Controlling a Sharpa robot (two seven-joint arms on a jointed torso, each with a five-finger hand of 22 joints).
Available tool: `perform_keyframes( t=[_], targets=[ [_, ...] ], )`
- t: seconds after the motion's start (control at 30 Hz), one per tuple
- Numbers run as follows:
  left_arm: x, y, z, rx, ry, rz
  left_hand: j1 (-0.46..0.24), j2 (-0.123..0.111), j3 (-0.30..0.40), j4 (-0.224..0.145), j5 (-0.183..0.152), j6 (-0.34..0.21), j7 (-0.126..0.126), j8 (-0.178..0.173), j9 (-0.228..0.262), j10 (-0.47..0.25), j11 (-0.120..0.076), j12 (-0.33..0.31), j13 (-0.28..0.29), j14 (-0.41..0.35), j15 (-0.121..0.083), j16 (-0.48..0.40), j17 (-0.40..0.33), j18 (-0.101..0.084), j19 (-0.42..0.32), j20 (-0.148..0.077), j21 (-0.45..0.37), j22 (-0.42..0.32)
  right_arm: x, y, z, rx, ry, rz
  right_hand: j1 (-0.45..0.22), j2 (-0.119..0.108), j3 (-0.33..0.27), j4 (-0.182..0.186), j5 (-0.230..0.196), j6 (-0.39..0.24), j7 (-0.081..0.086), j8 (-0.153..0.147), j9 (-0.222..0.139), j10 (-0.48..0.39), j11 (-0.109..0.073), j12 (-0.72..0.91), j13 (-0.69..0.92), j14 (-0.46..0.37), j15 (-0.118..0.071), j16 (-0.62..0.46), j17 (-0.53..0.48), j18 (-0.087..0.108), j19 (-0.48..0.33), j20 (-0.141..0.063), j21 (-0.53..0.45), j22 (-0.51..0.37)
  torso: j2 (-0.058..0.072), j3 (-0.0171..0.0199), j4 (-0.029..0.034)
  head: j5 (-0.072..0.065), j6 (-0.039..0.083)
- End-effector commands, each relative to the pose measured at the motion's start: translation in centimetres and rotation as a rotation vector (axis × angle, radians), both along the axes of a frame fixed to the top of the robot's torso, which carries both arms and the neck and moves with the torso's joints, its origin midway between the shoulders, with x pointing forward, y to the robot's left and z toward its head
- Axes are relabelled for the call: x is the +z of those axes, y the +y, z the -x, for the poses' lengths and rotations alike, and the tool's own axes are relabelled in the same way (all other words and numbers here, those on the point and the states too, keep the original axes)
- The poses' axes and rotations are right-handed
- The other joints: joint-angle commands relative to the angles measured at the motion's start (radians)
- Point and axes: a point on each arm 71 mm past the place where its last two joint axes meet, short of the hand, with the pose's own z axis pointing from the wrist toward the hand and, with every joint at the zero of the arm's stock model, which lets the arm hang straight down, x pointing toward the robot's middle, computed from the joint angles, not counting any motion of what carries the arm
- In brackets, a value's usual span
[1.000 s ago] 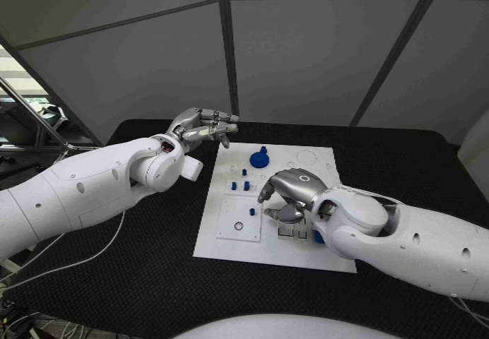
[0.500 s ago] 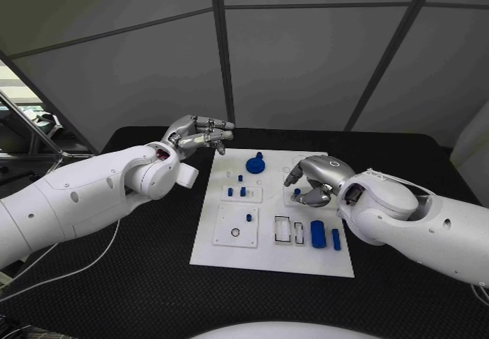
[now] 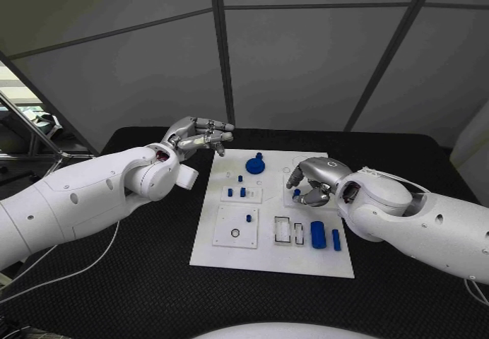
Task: Assemble the parts on the task board
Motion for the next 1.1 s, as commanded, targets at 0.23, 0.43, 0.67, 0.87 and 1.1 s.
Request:
perform_keyframes(
  t=[0.23, 0.43, 0.67, 0.87, 1.1],
  targets=[
    [0.1, 0.0, 0.0, -0.009, 0.001, 0.007, -0.001, 0.008, 0.001, -0.006, 0.003, -0.001, 0.004, -0.006, 0.001, -0.008, 0.003, -0.004, 0.002, -0.003, 0.006, -0.009, -0.002, -0.013, -0.005, 0.006, -0.007, -0.002, -0.4, 0.0, -0.1, -0.004, 0.039, 0.064, 0.014, 0.023, 0.033, 0.011, -0.002, 0.037, 0.026, 0.007, -0.001, 0.078, -0.017, 0.020, 0.005, 0.008, -0.007, 0.008, 0.013, 0.013, 0.005, -0.009, 0.007, 0.014, 0.000, 0.0005, -0.0004, 0.002, -0.004],
    [0.1, 0.0, 0.0, -0.008, 0.001, 0.007, -0.001, 0.008, 0.001, -0.006, 0.003, -0.001, 0.004, -0.006, 0.001, -0.008, 0.003, -0.004, 0.002, -0.003, 0.006, -0.009, -0.002, -0.013, -0.005, 0.006, -0.007, -0.002, -0.4, 0.0, -0.1, -0.005, 0.042, 0.071, 0.014, 0.030, 0.066, 0.014, 0.000, 0.059, 0.037, 0.010, 0.000, 0.117, -0.028, 0.022, 0.004, 0.011, -0.016, 0.017, 0.025, 0.009, 0.013, -0.019, 0.016, 0.028, 0.000, 0.0009, -0.0007, 0.001, -0.005],
    [0.1, 0.0, 0.0, -0.007, 0.001, 0.006, -0.001, 0.008, 0.001, -0.006, 0.003, -0.001, 0.004, -0.006, 0.001, -0.008, 0.003, -0.004, 0.002, -0.003, 0.006, -0.009, -0.002, -0.013, -0.005, 0.006, -0.007, -0.002, -0.3, 0.0, -0.1, -0.007, 0.030, 0.065, 0.026, 0.049, 0.101, 0.011, 0.003, 0.099, 0.030, 0.020, 0.007, 0.180, -0.042, 0.032, 0.009, 0.016, -0.027, 0.028, 0.041, 0.000, 0.031, -0.029, 0.045, 0.072, 0.000, 0.0008, -0.0006, 0.001, -0.006],
    [0.1, 0.1, 0.0, -0.007, 0.001, 0.006, -0.001, 0.008, 0.001, -0.006, 0.003, -0.001, 0.004, -0.006, 0.001, -0.008, 0.003, -0.004, 0.002, -0.003, 0.006, -0.009, -0.002, -0.013, -0.005, 0.006, -0.007, -0.002, 0.1, 0.2, -0.1, -0.006, -0.019, 0.027, 0.036, 0.078, 0.115, 0.011, 0.002, 0.137, 0.019, 0.033, 0.018, 0.227, -0.057, 0.039, 0.017, 0.019, -0.041, 0.041, 0.061, -0.011, 0.052, -0.041, 0.082, 0.127, 0.000, 0.0005, -0.0006, 0.000, -0.007],
    [0.1, 0.1, 0.0, -0.006, 0.001, 0.006, -0.001, 0.008, 0.001, -0.006, 0.003, -0.001, 0.004, -0.006, 0.001, -0.008, 0.003, -0.004, 0.002, -0.003, 0.006, -0.009, -0.002, -0.013, -0.005, 0.006, -0.007, -0.002, 0.9, 0.4, 0.3, 0.009, -0.080, -0.036, 0.038, 0.091, 0.116, 0.012, 0.000, 0.157, 0.011, 0.040, 0.029, 0.256, -0.067, 0.041, 0.023, 0.019, -0.052, 0.045, 0.065, -0.023, 0.074, -0.052, 0.119, 0.185, -0.001, 0.0011, -0.0006, 0.000, -0.007]
  ],
)
